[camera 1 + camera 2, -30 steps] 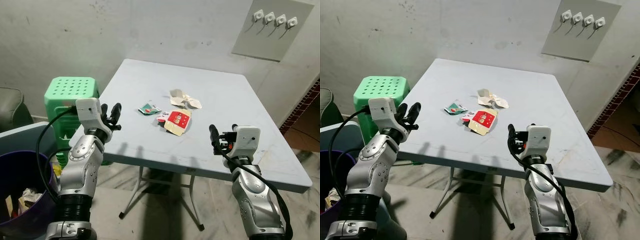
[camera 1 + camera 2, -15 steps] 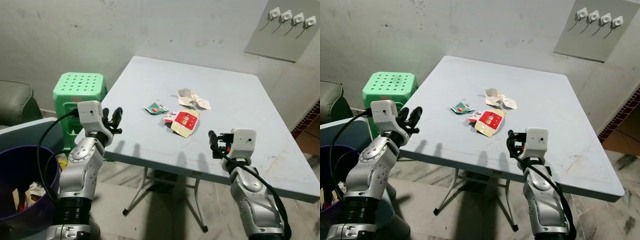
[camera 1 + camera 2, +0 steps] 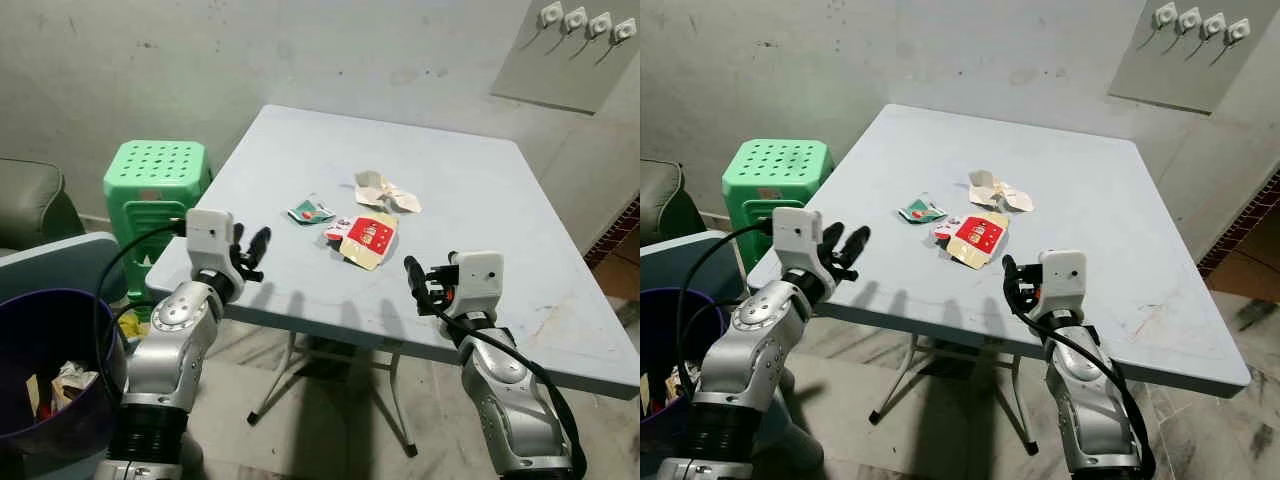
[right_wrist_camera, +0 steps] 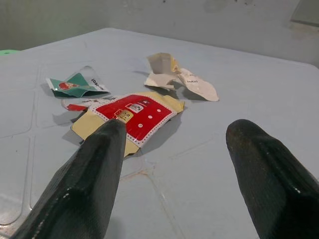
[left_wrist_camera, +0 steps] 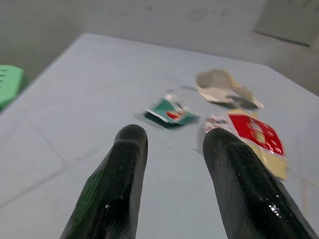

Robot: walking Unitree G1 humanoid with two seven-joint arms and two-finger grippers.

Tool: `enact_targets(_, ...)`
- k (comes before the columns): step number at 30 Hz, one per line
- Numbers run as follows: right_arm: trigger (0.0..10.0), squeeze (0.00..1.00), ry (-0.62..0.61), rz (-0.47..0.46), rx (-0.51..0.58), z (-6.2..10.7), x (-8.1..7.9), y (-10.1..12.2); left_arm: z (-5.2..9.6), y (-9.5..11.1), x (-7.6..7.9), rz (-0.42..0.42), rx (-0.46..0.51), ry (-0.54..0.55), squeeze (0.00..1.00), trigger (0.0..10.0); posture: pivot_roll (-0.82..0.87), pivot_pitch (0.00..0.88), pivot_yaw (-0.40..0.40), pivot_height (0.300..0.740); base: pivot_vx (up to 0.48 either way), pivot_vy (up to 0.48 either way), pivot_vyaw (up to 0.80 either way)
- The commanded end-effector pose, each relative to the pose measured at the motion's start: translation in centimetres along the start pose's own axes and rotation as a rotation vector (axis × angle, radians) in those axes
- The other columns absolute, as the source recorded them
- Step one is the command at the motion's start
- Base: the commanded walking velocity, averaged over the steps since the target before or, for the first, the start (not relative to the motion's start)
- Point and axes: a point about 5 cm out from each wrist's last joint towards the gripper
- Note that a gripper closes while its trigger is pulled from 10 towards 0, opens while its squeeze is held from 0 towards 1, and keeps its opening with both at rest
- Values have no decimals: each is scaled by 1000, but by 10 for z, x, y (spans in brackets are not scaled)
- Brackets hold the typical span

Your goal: Picking trash to rubbish bin

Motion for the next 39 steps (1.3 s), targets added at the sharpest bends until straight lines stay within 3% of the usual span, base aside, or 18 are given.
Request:
enact_targets(1, 10000, 0, 4, 16, 14, 2, 2, 4, 1, 2, 5, -33, 2, -27, 0, 10000, -72, 76, -91, 740, 0, 0, 0)
enact_targets(9, 10000, 0, 21, 25, 14, 2, -1, 4, 0, 1, 7, -56, -2, -50, 0, 10000, -80, 78, -82, 740, 0, 0, 0)
enact_targets(19, 10000, 0, 43, 12, 11, 5, -4, 3, -3, 6, 2, -1, 11, -23, 0, 10000, -83, 83, -82, 740, 0, 0, 0)
enact_targets(39, 10000, 0, 109, 3, 2, 7, -11, 2, -1, 10, -2, 17, 47, 41, 0, 10000, -77, 83, -94, 740, 217, 0, 0)
Point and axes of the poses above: a point about 5 cm out from each wrist's last joint towards the gripper, its own z axis pointing back from the gripper into the wrist, its own y axis along the axis of the wrist's last joint, x = y × z, and after that the axes turned 2 degrees about -z, right-handed
